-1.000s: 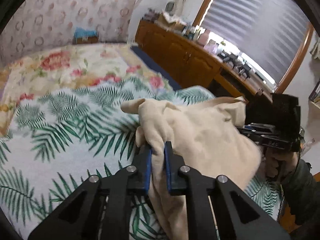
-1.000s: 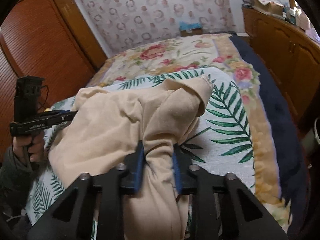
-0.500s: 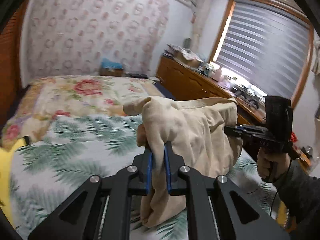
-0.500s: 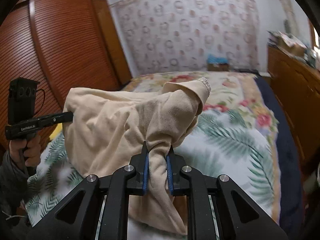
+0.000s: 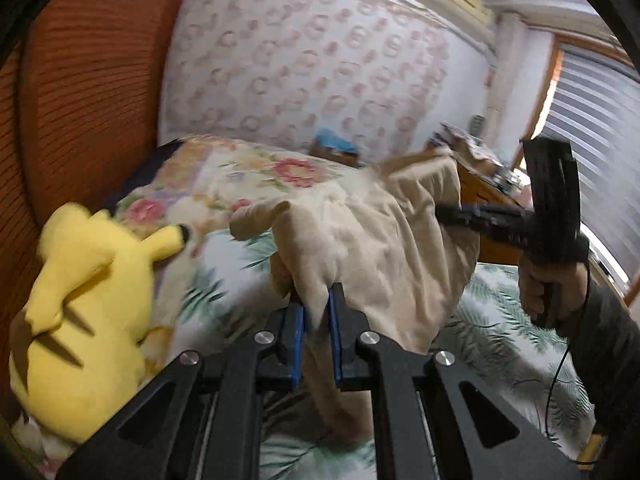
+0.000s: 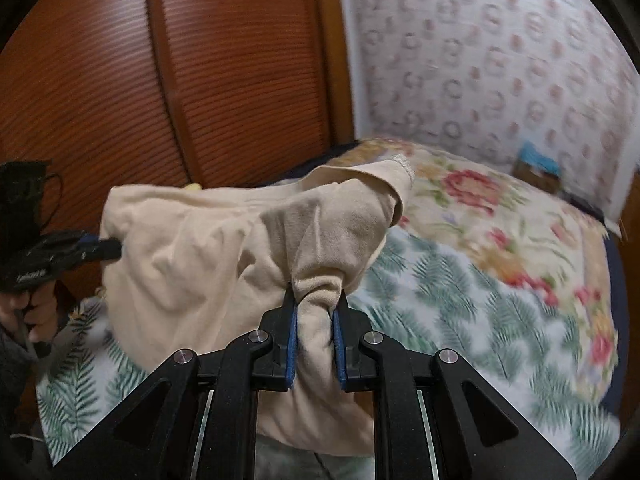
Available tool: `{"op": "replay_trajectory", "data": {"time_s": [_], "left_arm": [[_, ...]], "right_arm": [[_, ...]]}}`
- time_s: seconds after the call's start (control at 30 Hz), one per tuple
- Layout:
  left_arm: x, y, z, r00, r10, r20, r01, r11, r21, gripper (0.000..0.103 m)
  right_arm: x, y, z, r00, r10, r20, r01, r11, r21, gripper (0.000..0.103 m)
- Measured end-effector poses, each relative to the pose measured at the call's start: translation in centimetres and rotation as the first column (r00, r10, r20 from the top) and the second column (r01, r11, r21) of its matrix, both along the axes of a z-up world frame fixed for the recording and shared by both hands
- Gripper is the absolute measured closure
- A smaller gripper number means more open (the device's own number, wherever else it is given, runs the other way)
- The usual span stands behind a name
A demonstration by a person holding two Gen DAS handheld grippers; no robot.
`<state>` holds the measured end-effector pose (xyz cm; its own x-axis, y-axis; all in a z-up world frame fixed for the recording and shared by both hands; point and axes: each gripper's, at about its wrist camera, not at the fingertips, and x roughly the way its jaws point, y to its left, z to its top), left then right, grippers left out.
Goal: Fold small clothes
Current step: 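Grasp the folded shirt with both tools and carry it beside the yellow plush toy, then lower the folded shirt onto the bed and open both tools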
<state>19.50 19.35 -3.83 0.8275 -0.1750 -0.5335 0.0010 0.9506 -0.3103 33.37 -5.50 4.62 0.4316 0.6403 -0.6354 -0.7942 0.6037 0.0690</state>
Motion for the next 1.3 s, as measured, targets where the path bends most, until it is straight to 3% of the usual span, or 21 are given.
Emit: {"op": "replay_trajectory", "data": {"time_s": [0.37, 0.6, 0.67, 0.77, 0.83, 1.03, 1.1, 1.17, 1.3], "left_arm": [[-3.4, 2.9, -4.3, 0.986, 0.164, -0.044, -0.166, 0.985, -0.048, 0.094], [-4.0, 2.7, -6.1, 0.971, 0.208, -0.118, -0.211, 0.978, -0.007, 0.094], [-4.5, 2.5, -6.0, 0.969, 0.21, -0.131, -0.215, 0.976, -0.026, 0.094], [-4.5, 2.4, -5.8, 0.968, 0.212, -0.135, -0.215, 0.977, -0.007, 0.094], [-4.5, 2.3, -5.8, 0.967, 0.214, -0.141, -0.216, 0.976, -0.001, 0.094], [-4.6, 2.4, -5.8, 0.964, 0.218, -0.151, -0.217, 0.976, 0.019, 0.094], [-4.6, 2.3, -5.7, 0.963, 0.219, -0.156, -0.217, 0.976, 0.028, 0.093], [-4.5, 2.3, -5.5, 0.963, 0.219, -0.159, -0.217, 0.976, 0.033, 0.092], [-4.8, 2.1, -5.2, 0.96, 0.218, -0.173, -0.211, 0.976, 0.06, 0.088]], "right_arm": [[2.3, 15.5, -1.9, 0.981, 0.19, 0.036, -0.183, 0.972, -0.149, 0.092], [2.4, 20.8, -2.9, 0.972, 0.232, 0.027, -0.225, 0.961, -0.163, 0.091], [2.4, 21.4, -3.1, 0.982, 0.169, 0.08, -0.15, 0.968, -0.199, 0.084], [3.4, 20.9, -3.0, 0.993, 0.085, 0.084, -0.068, 0.98, -0.188, 0.07], [4.0, 19.7, -2.6, 0.996, 0.039, 0.085, -0.024, 0.985, -0.171, 0.07], [4.8, 17.1, -3.5, 1.0, 0.025, -0.019, -0.027, 0.99, -0.136, 0.07], [4.7, 16.6, -4.5, 1.0, 0.004, -0.031, -0.008, 0.988, -0.156, 0.07], [5.2, 16.2, -6.2, 0.995, -0.096, 0.001, 0.093, 0.961, -0.259, 0.07], [6.0, 14.2, -6.6, 0.988, -0.154, -0.01, 0.148, 0.964, -0.223, 0.07]]}}
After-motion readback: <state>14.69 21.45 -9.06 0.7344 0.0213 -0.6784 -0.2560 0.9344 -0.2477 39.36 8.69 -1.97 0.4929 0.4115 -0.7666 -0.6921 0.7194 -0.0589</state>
